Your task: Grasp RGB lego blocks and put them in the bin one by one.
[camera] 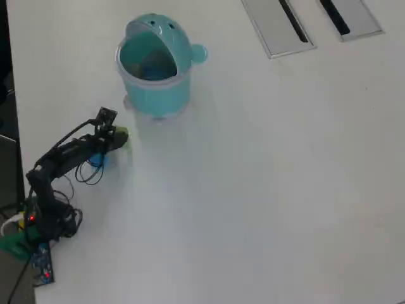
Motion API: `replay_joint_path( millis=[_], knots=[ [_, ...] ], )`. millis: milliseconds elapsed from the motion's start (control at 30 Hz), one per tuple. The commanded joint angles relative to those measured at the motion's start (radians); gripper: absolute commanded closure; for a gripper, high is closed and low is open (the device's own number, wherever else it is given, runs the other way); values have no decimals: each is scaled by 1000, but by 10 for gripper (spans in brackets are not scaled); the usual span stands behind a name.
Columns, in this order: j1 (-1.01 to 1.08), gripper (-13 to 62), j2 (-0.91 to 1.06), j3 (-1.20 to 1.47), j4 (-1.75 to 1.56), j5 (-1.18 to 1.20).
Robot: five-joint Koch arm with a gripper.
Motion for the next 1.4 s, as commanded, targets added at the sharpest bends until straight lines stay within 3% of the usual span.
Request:
replay_joint_path(
  millis=[0,267,467,867,1367],
  knots=[
    [-6,245,-6,-25,-97,5],
    [-38,282,-54,-14,-146,9],
    [-37,377,-44,40,-288,67],
    [-21,392,150,-46,-181,67],
    [-34,394,267,-500,126,89]
  ],
)
